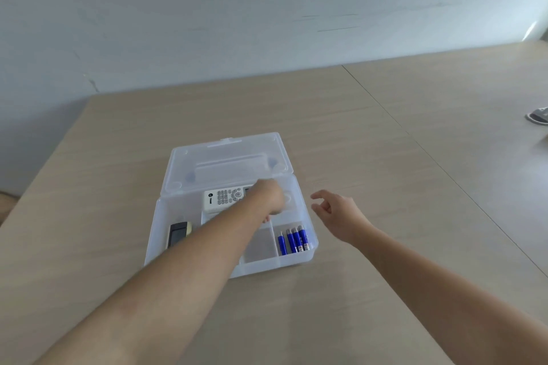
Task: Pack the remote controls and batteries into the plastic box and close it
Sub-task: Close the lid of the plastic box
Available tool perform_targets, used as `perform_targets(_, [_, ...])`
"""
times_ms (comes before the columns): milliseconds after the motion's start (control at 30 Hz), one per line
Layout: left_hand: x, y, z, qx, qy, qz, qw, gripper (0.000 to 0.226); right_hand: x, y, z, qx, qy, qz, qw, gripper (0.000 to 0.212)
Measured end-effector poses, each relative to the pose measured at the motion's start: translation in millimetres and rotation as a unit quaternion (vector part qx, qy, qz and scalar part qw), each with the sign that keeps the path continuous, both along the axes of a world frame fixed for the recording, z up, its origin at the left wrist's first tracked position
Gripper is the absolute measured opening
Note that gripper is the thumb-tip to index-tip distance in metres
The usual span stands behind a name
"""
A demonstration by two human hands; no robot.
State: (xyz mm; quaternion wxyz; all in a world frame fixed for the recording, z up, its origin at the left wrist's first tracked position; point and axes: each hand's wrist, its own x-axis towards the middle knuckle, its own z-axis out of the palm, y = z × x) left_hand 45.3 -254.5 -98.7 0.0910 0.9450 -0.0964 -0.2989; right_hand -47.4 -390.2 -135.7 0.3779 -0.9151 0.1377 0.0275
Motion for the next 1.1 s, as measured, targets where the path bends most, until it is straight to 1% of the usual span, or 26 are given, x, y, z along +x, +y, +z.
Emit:
perform_targets(67, [19.6,14.4,18.6,-0.006,-0.070,0.007,0.998,0.020,15.8,-2.2,15.3,-0.008,-0.019,-0.011,1.000,0.028])
perform_targets(167, [46.5,48.0,38.7,-0.021,-0.158,0.038,0.986,0.009,45.2,-1.9,35.9,-0.012,-0.057,-0.034,0.998,0.026])
perform_targets(200, [54.7,61.3,41.7,-0.026,-0.184,0.048,0.981,0.009,55.8,-1.1,40.4,-0.010,-0.065,-0.043,0.997,0.026])
perform_targets(300, [76.0,100.4,41.8,-0.058,-0.215,0.100,0.970,0.025,84.6,3.9,44.4,0.002,-0.069,-0.065,0.995,0.029])
perform_targets(433, [91.2,146.0,18.1,-0.106,-0.201,0.191,0.955,0.041,115.7,15.4,32.7,0.015,-0.048,-0.085,0.995,0.035])
perform_targets(533, [98.4,168.3,-5.5,-0.111,-0.168,0.269,0.942,0.059,134.5,23.3,15.6,0.008,-0.016,-0.091,0.996,0.043])
perform_targets(600, [103.6,176.5,-20.6,-0.097,-0.163,0.305,0.933,0.063,142.8,27.1,4.7,0.008,0.009,-0.099,0.995,0.049])
perform_targets(667, [110.3,180.6,-34.6,-0.116,-0.139,0.346,0.921,0.066,151.7,29.5,-6.8,0.014,0.028,-0.115,0.993,0.053])
perform_targets(733, [116.0,181.4,-46.3,-0.175,-0.097,0.384,0.901,0.069,158.0,31.6,-18.4,0.031,0.040,-0.140,0.989,0.053])
perform_targets(800, [120.7,180.7,-56.6,-0.225,-0.081,0.414,0.878,0.071,162.5,33.9,-31.6,0.060,0.035,-0.175,0.982,0.044])
perform_targets(867, [123.4,181.2,-67.3,-0.243,-0.100,0.439,0.859,0.074,162.6,37.2,-41.8,0.085,0.015,-0.211,0.974,0.035])
perform_targets(967, [122.8,182.0,-76.6,-0.231,-0.146,0.461,0.845,0.077,163.3,36.4,-50.6,0.108,-0.016,-0.238,0.965,0.039])
perform_targets(1000, [122.8,182.5,-77.5,-0.243,-0.150,0.470,0.835,0.077,163.4,35.9,-51.0,0.118,-0.023,-0.244,0.962,0.039])
perform_targets(1033, [123.1,182.5,-76.6,-0.272,-0.149,0.482,0.819,0.078,163.2,35.1,-51.5,0.125,-0.033,-0.247,0.960,0.039])
perform_targets(1100, [124.4,184.5,-73.8,-0.353,-0.131,0.507,0.775,0.080,159.8,34.7,-50.4,0.133,-0.057,-0.247,0.958,0.039])
